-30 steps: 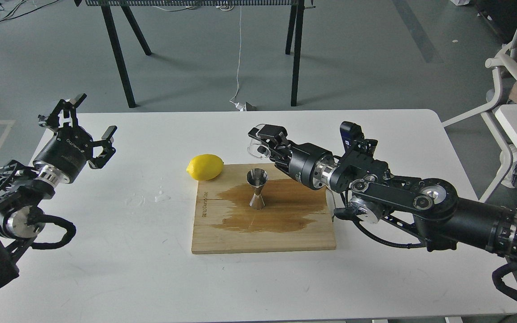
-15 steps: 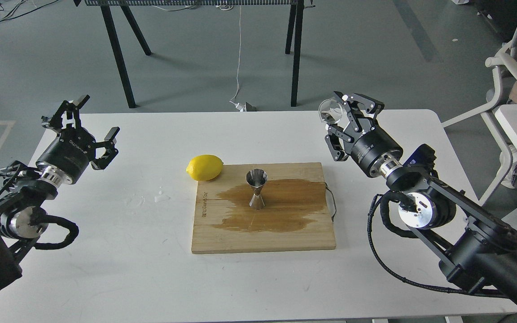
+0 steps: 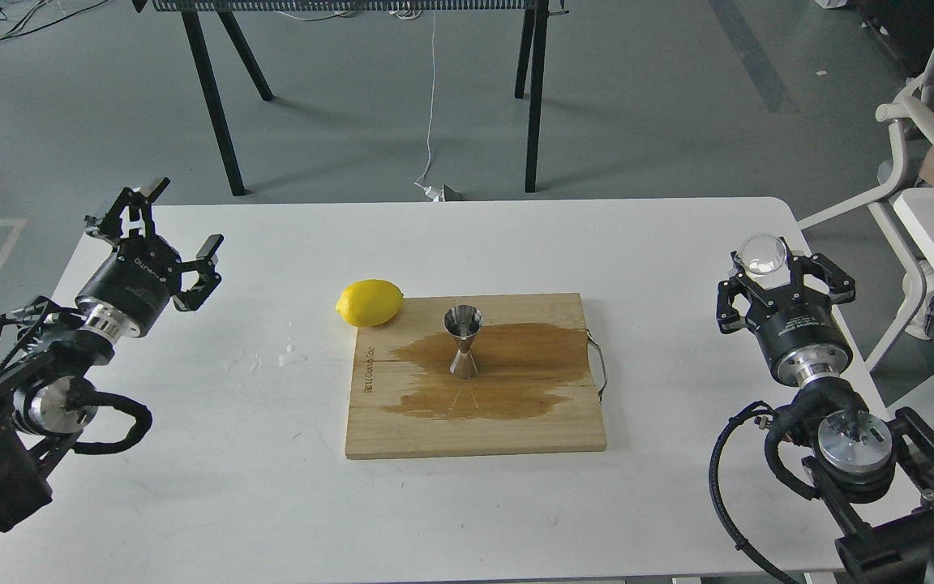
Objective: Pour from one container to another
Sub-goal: 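Lower the clear glass back to its spot by the board edge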
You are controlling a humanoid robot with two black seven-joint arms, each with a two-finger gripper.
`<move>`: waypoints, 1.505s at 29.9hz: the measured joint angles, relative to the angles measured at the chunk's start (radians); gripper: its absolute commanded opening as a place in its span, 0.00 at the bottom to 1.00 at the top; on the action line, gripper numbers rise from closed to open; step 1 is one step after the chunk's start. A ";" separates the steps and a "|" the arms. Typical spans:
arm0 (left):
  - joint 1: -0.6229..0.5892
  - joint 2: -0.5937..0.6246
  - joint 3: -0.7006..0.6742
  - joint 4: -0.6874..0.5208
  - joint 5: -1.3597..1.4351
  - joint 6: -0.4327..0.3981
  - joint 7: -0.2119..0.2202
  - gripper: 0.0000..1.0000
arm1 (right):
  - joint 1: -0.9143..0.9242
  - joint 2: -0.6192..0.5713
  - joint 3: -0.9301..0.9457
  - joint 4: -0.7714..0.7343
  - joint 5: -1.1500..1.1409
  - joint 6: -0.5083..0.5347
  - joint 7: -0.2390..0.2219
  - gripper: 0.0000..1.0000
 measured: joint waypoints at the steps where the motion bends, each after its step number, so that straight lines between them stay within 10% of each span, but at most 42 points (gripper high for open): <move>1: 0.000 0.000 0.000 0.000 0.000 0.000 0.000 0.99 | -0.005 0.009 0.004 -0.008 0.013 0.000 0.000 0.40; 45: 0.002 0.002 0.002 0.023 0.000 0.000 0.000 0.99 | 0.108 0.147 -0.076 -0.325 0.118 0.004 0.004 0.53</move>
